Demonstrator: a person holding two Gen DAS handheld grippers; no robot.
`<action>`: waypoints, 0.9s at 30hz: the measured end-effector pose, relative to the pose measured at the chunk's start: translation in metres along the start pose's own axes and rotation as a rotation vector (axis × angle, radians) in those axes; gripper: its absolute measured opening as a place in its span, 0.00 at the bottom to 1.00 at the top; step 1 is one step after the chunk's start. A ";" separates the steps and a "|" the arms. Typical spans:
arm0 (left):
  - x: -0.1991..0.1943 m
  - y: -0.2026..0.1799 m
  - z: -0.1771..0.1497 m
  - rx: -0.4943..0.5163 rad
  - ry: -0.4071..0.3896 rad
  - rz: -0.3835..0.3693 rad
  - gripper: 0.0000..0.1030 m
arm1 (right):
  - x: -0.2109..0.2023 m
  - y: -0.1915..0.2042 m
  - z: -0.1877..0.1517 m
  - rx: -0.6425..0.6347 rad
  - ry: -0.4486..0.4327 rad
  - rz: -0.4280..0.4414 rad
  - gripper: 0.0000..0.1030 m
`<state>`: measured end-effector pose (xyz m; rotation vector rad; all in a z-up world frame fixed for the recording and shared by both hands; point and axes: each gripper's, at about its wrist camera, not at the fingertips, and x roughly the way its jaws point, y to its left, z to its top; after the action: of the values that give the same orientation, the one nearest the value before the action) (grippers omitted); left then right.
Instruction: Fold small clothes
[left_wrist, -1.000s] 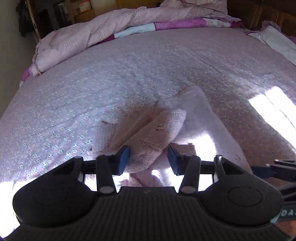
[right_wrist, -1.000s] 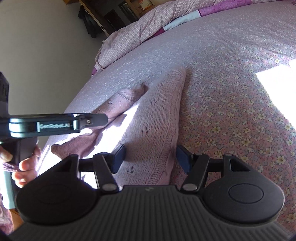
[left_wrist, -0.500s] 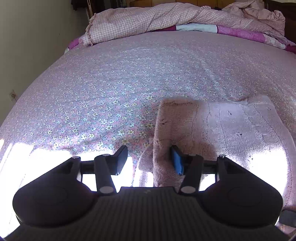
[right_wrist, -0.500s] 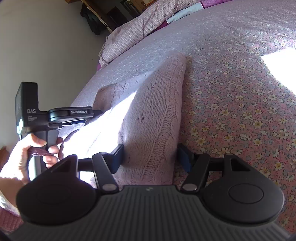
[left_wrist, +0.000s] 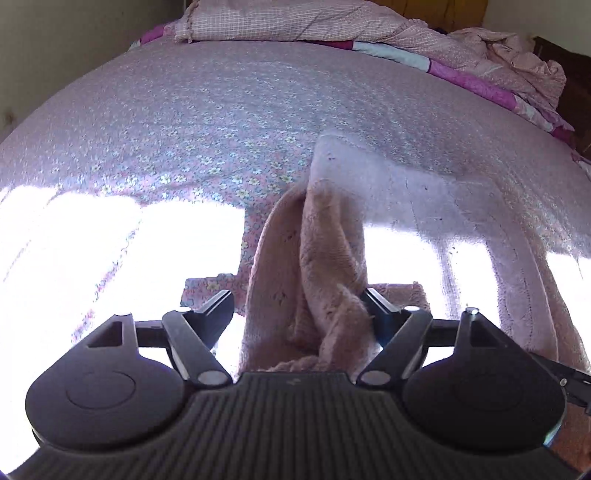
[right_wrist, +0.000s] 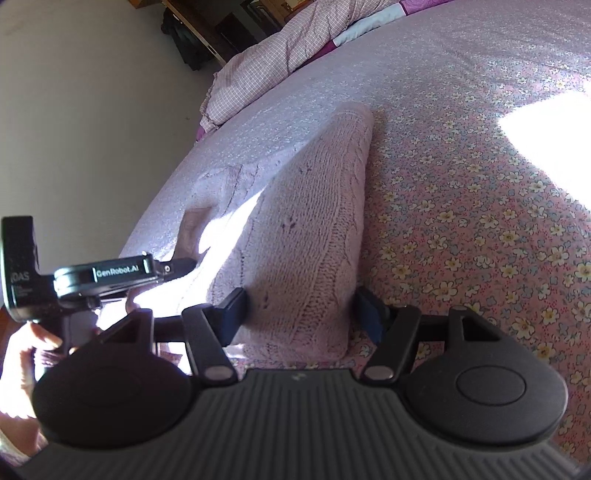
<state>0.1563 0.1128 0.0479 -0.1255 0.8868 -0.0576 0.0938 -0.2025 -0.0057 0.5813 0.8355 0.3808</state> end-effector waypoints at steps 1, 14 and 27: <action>0.001 0.007 -0.001 -0.047 0.009 -0.026 0.80 | 0.000 0.000 0.001 0.006 0.000 0.000 0.66; 0.009 0.022 -0.032 -0.224 0.058 -0.372 0.72 | 0.032 -0.017 0.020 0.123 0.047 0.105 0.73; -0.021 0.025 -0.036 -0.305 0.021 -0.501 0.44 | 0.014 0.006 0.039 0.021 0.029 0.096 0.47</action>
<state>0.1152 0.1366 0.0384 -0.6316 0.8640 -0.3915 0.1324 -0.2025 0.0105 0.6385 0.8422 0.4698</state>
